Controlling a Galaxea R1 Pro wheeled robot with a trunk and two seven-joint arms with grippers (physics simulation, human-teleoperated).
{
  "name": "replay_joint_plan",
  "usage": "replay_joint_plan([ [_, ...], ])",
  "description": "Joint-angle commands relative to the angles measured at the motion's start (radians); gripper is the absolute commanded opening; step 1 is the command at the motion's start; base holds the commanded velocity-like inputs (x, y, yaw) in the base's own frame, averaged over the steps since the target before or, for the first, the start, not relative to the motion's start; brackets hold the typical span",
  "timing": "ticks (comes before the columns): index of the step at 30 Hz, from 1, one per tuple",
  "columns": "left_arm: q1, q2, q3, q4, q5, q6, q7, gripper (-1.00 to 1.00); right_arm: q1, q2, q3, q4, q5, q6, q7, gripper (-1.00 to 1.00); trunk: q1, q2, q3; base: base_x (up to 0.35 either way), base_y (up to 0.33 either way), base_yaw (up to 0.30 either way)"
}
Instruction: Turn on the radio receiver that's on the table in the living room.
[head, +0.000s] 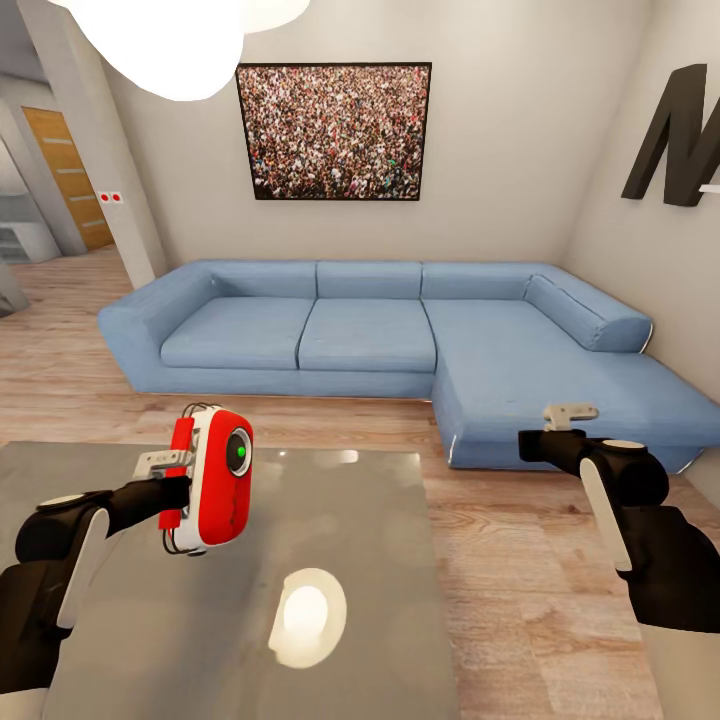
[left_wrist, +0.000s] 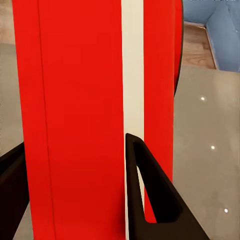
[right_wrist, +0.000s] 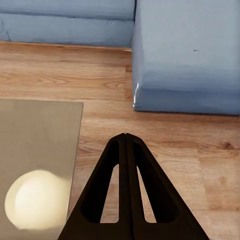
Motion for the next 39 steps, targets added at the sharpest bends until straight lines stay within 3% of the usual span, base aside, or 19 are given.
replay_joint_plan([
  [1,0.000,0.000,0.000,0.000,0.005,0.000,0.000,-1.00,0.000,0.000,0.000,0.000,0.000,0.000,0.000,-1.00,0.000,0.000,0.000,0.000,0.000,0.000],
  [7,0.000,0.000,0.000,-0.003,0.006,0.007,0.000,-1.00,0.000,0.001,0.001,0.000,0.000,0.000,0.000,-1.00,0.000,0.000,0.000,0.000,0.000,0.000],
  [10,-0.001,0.001,0.000,-0.026,0.005,0.058,0.000,-1.00,0.000,0.003,0.002,0.001,0.000,0.000,-0.001,-1.00,0.000,0.000,0.000,0.000,0.000,0.000],
  [18,-0.001,0.002,-0.002,-0.027,0.005,0.068,0.001,-1.00,0.000,0.004,0.002,0.001,0.000,0.000,-0.001,-1.00,0.000,0.000,0.000,0.000,0.000,0.000],
  [28,0.000,0.002,-0.003,-0.024,-0.028,0.072,0.001,-1.00,0.000,0.005,0.002,0.001,0.000,0.000,-0.001,-1.00,0.000,0.000,0.000,0.000,0.000,0.000],
  [34,0.000,0.044,-0.004,-0.009,-0.037,0.078,0.001,-1.00,0.000,0.005,0.003,0.003,0.000,0.000,-0.001,-1.00,0.000,0.000,0.000,0.000,0.000,0.000],
  [39,0.000,0.025,-0.005,0.046,-0.055,0.075,0.013,-1.00,0.000,0.006,0.004,0.004,0.000,0.000,-0.001,-1.00,0.000,0.000,0.000,0.000,0.000,0.000],
])
